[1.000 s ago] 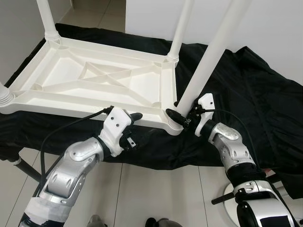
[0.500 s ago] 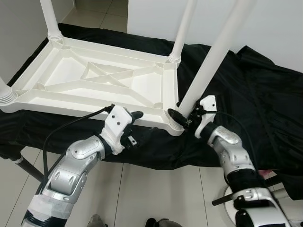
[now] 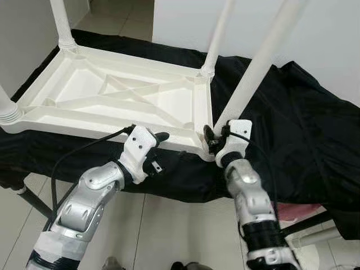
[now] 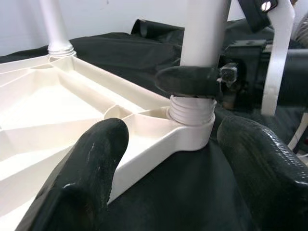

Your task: Building children table

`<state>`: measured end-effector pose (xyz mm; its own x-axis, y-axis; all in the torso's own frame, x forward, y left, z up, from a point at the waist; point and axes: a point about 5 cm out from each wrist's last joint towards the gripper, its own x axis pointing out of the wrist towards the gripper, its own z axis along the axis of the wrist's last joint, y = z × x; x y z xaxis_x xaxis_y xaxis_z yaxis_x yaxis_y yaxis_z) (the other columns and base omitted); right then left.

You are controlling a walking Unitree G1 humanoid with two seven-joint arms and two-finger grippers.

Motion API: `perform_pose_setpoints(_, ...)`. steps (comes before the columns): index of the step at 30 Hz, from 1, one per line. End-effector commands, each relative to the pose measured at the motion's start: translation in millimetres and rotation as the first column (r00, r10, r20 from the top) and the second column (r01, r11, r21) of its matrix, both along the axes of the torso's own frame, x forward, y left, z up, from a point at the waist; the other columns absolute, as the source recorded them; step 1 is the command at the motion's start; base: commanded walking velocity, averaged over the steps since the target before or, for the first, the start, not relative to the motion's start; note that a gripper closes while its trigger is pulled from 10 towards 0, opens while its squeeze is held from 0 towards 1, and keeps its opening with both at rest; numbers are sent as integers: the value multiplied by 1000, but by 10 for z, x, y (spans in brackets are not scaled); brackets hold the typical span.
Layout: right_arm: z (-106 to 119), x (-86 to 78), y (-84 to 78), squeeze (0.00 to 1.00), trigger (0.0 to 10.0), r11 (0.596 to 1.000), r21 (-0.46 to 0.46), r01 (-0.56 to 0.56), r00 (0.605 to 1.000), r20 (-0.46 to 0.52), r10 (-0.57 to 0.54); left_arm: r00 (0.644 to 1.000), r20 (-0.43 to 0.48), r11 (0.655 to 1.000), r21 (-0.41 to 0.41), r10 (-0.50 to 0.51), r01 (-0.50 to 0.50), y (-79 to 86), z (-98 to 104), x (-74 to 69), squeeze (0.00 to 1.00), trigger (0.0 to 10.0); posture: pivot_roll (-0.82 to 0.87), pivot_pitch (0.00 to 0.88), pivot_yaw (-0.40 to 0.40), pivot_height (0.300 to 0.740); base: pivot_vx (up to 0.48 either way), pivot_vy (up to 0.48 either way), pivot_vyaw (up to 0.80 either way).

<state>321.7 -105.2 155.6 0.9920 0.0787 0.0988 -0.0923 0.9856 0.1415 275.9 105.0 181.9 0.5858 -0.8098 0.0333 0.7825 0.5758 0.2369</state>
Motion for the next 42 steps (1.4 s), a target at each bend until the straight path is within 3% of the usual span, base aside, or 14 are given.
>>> perform_pose_setpoints(1,-195,-54,-33,0,10000,998,-3,57,994,-92,-57,1000,4,1000,5,-4,4,-24,-18,-4,0,10000,80,102,-160,740,0,0,0)
perform_pose_setpoints(7,-163,-75,-6,0,10000,997,28,67,995,-82,-65,1000,7,1000,3,-2,2,-20,-18,-11,0,10000,88,90,-160,740,0,0,0)
perform_pose_setpoints(8,-141,-69,-33,306,10000,998,34,58,996,-68,-56,1000,8,1000,4,-3,3,-18,-17,-11,0,10000,88,90,-161,740,0,0,0)
perform_pose_setpoints(9,-129,-68,-48,1000,10000,998,45,44,997,-59,-42,1000,8,1000,5,-4,4,-16,-18,-13,0,10000,87,89,-158,740,0,0,0)
perform_pose_setpoints(16,-100,-99,-118,1000,10000,999,29,42,999,-35,-41,1000,9,1000,3,-10,10,-34,-10,-19,0,10000,90,89,-156,740,0,0,0)
perform_pose_setpoints(22,-102,-85,-248,1000,10000,993,-13,-114,993,-14,114,1000,3,1000,-7,-15,15,-62,-20,-52,0,10000,90,95,-157,740,0,0,0)
perform_pose_setpoints(23,-92,-54,-310,1000,10000,981,-44,-189,982,-1,189,1000,-1,1000,-10,-18,18,-79,-30,-68,0,10000,91,95,-159,740,0,0,0)
perform_pose_setpoints(28,-78,-22,-345,1000,10000,949,-98,-299,954,9,301,1000,-6,1000,-13,-23,23,-95,-46,-94,0,10000,92,88,-163,740,0,0,0)
perform_pose_setpoints(29,-66,2,-354,0,10000,918,-137,-371,926,11,376,1000,-11,1000,-15,-19,19,-92,-59,-107,0,10000,94,85,-164,740,0,0,0)
perform_pose_setpoints(36,-32,48,-302,0,10000,844,-190,-502,857,18,514,1000,-23,1000,-25,-15,14,-105,-81,-134,0,10000,101,77,-166,740,0,0,0)
perform_pose_setpoints(39,-27,61,-300,0,10000,831,-199,-520,845,21,534,1000,-25,1000,-28,-16,15,-117,-87,-142,0,10000,101,77,-169,740,0,0,0)
perform_pose_setpoints(40,-48,110,-260,0,10000,798,-249,-549,824,0,567,1000,-24,999,-31,-16,15,-144,-88,-134,0,10000,104,70,-175,740,0,0,0)
perform_pose_setpoints(42,-70,146,-245,0,10000,780,-267,-566,812,-17,583,1000,-21,999,-33,-16,15,-164,-86,-129,0,10000,105,68,-178,740,0,0,0)
